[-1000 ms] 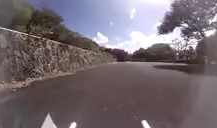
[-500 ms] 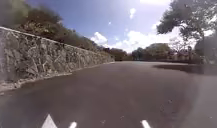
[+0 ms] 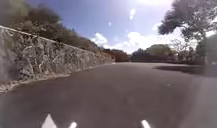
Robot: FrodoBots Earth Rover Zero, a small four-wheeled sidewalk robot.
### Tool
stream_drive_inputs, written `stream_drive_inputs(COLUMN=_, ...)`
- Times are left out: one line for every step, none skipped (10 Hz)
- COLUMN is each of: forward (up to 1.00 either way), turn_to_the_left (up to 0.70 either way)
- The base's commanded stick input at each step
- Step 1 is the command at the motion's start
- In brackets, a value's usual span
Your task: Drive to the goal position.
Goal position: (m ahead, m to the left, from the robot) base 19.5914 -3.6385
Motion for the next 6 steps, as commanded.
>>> stream_drive_inputs(forward=0.50, turn_to_the_left=0.00)
stream_drive_inputs(forward=0.50, turn_to_the_left=0.00)
stream_drive_inputs(forward=0.50, turn_to_the_left=0.00)
stream_drive_inputs(forward=0.50, turn_to_the_left=0.00)
stream_drive_inputs(forward=0.50, turn_to_the_left=0.00)
stream_drive_inputs(forward=0.50, turn_to_the_left=0.09)
